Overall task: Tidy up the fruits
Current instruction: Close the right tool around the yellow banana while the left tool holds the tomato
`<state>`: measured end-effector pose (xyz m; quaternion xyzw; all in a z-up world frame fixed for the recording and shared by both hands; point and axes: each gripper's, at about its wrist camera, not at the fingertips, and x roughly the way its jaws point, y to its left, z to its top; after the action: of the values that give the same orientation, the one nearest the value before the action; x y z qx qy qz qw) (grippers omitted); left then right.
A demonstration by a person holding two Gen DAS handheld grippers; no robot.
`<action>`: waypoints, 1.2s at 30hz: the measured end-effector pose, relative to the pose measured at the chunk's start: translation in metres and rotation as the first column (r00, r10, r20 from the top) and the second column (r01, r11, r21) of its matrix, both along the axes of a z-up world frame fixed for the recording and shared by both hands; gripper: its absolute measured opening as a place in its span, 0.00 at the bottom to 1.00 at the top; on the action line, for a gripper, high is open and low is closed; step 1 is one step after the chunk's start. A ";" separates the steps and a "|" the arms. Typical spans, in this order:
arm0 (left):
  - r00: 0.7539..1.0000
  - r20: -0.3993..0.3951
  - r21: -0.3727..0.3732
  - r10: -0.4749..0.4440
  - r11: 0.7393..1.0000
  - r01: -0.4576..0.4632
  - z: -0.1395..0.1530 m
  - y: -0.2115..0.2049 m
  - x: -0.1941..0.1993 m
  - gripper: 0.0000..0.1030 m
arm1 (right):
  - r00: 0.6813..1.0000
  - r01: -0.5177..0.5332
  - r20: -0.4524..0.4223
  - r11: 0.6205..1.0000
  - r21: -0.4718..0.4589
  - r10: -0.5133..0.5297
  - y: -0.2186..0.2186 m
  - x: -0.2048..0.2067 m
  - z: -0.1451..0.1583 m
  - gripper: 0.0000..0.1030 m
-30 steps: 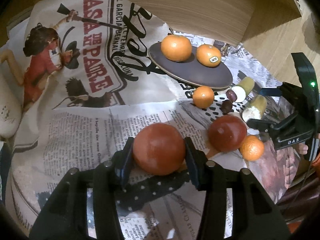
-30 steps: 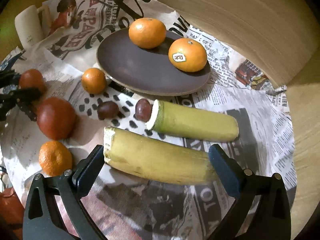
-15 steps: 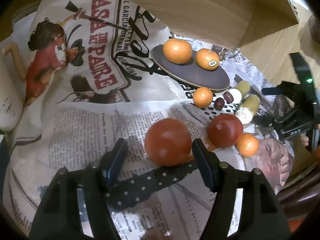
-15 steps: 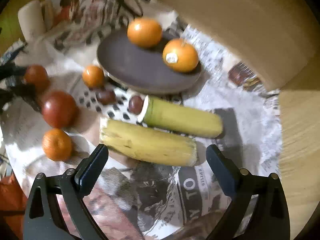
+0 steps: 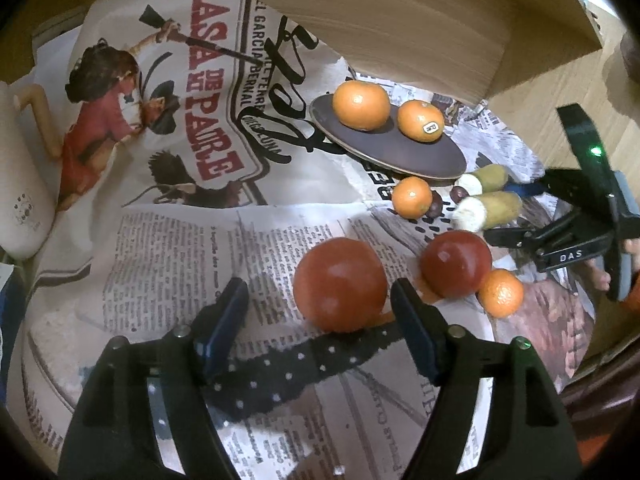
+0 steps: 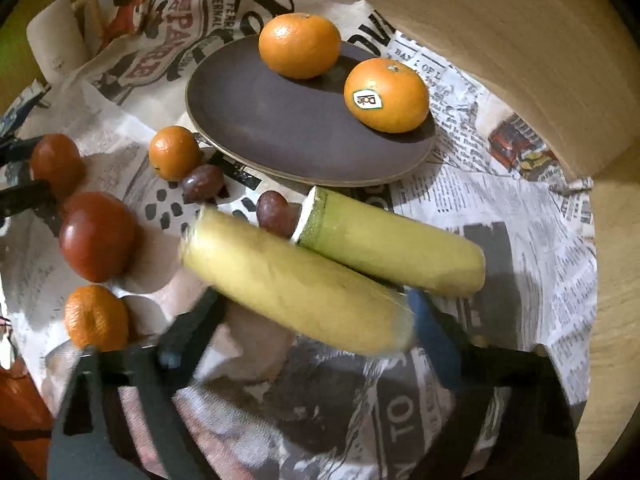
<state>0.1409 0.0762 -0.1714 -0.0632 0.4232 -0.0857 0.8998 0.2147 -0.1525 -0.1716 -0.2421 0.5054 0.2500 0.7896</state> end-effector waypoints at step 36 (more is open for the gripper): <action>0.998 -0.011 0.073 -0.054 0.996 0.054 -0.009 -0.020 0.025 0.53 | 0.997 -0.071 0.027 0.976 0.204 0.067 0.015 -0.053 0.042 0.48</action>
<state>0.1664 0.0560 -0.1800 -0.0192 0.4318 -0.0941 0.8968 0.1619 -0.1372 -0.1297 -0.1793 0.4604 0.3258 0.8060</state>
